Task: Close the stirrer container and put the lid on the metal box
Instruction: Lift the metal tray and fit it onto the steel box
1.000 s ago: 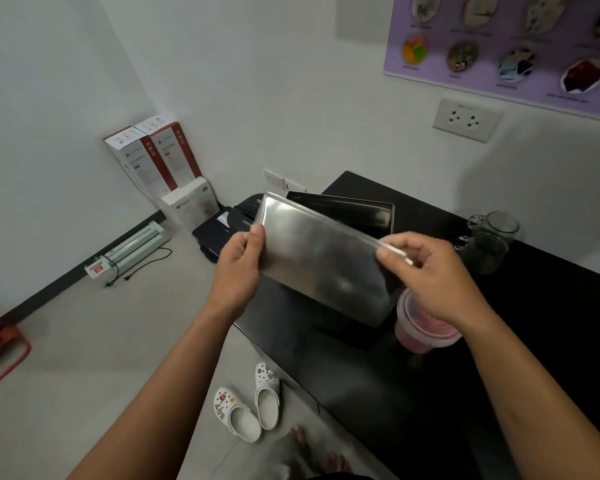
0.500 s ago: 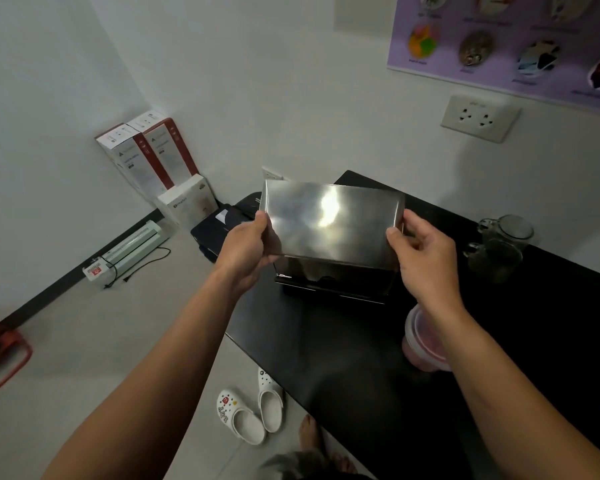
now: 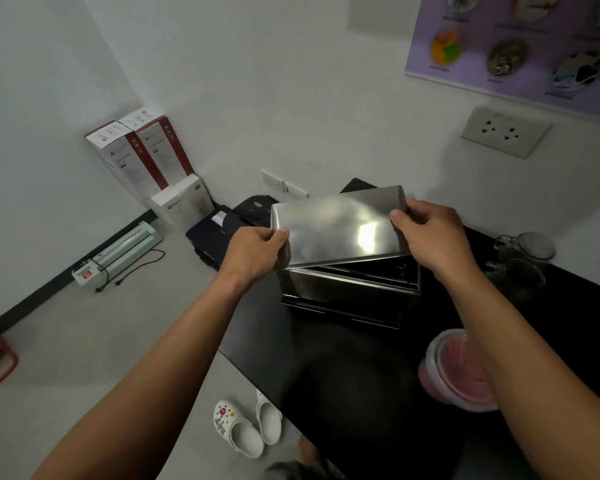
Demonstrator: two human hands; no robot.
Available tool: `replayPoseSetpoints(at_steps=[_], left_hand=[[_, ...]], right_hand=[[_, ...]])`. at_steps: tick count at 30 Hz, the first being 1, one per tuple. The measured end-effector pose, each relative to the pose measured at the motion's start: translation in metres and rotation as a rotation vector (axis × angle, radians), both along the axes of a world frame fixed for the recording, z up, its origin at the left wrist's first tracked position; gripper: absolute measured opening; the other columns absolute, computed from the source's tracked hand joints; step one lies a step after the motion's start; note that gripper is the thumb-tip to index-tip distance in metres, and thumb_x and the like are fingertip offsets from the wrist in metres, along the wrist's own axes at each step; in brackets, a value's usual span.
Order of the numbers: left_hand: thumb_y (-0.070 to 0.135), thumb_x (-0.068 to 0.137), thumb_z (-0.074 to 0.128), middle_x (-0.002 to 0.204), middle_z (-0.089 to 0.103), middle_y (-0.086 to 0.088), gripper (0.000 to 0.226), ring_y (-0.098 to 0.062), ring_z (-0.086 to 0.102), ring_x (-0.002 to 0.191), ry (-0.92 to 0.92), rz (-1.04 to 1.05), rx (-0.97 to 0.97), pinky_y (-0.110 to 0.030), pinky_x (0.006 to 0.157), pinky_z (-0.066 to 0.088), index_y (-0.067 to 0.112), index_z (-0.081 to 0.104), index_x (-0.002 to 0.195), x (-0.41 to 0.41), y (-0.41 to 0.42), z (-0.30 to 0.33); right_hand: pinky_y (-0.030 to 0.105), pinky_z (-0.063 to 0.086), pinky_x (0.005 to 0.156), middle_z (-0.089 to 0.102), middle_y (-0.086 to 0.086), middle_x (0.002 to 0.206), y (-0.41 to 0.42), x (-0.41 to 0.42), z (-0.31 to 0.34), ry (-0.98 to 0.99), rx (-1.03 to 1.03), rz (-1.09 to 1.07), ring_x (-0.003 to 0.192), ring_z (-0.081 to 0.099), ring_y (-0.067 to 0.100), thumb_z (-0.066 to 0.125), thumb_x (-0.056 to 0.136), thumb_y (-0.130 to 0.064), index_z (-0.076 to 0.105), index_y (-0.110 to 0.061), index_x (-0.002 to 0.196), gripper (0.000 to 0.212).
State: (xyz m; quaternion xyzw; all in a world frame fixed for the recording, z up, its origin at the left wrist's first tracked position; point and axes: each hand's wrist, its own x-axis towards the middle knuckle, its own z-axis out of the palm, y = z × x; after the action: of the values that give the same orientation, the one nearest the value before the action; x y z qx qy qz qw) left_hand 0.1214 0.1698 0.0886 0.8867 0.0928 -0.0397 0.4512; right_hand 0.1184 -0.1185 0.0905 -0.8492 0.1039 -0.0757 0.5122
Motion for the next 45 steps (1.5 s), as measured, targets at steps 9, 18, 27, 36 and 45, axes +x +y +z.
replayPoseSetpoints(at_steps=[9, 18, 27, 36, 45], left_hand=[[0.043, 0.100, 0.064, 0.072, 0.075, -0.020, 0.054, -0.017, 0.060, 0.062, 0.051, -0.063, 0.022, -0.039, 0.079, 0.056, 0.002, 0.076, 0.068, 0.013, -0.002, -0.011], [0.051, 0.098, 0.064, 0.075, 0.074, -0.024, 0.060, -0.020, 0.061, 0.063, 0.022, -0.076, 0.042, -0.045, 0.084, 0.059, 0.000, 0.074, 0.068, 0.021, -0.001, -0.023], [0.048, 0.098, 0.066, 0.059, 0.070, 0.015, 0.038, 0.009, 0.065, 0.058, 0.013, -0.056, 0.016, -0.013, 0.058, 0.046, 0.019, 0.084, 0.082, 0.022, 0.000, -0.031], [0.042, 0.098, 0.068, 0.068, 0.077, 0.020, 0.029, 0.007, 0.071, 0.065, -0.060, -0.084, -0.073, -0.007, 0.055, 0.049, 0.020, 0.079, 0.115, 0.016, 0.004, -0.040], [0.040, 0.096, 0.072, 0.069, 0.077, 0.023, 0.023, 0.009, 0.071, 0.061, -0.077, -0.101, -0.132, -0.004, 0.054, 0.047, 0.025, 0.079, 0.111, 0.020, 0.004, -0.040]], right_hand=[[0.015, 0.046, 0.074, 0.073, -0.026, 0.095, -0.015, 0.002, -0.022, 0.096, -0.038, -0.050, 0.095, 0.069, 0.003, 0.067, 0.095, -0.045, 0.071, -0.022, 0.125, 0.038], [0.037, 0.047, 0.110, 0.061, 0.001, 0.147, -0.020, -0.002, -0.040, 0.159, 0.020, -0.075, 0.134, 0.058, 0.020, 0.067, 0.096, -0.048, 0.061, -0.021, 0.143, 0.055], [0.021, 0.050, 0.074, 0.067, -0.001, 0.130, -0.021, -0.002, -0.038, 0.176, 0.049, -0.022, 0.101, 0.065, 0.006, 0.066, 0.096, -0.050, 0.065, -0.026, 0.136, 0.046], [0.035, 0.042, 0.112, 0.053, -0.004, 0.155, -0.022, 0.010, -0.044, 0.183, 0.131, -0.004, 0.134, 0.052, 0.012, 0.068, 0.094, -0.051, 0.046, -0.024, 0.153, 0.069], [0.044, 0.043, 0.116, 0.053, -0.003, 0.155, -0.026, 0.009, -0.049, 0.170, 0.126, 0.008, 0.138, 0.053, 0.015, 0.067, 0.093, -0.053, 0.048, -0.030, 0.153, 0.066]])
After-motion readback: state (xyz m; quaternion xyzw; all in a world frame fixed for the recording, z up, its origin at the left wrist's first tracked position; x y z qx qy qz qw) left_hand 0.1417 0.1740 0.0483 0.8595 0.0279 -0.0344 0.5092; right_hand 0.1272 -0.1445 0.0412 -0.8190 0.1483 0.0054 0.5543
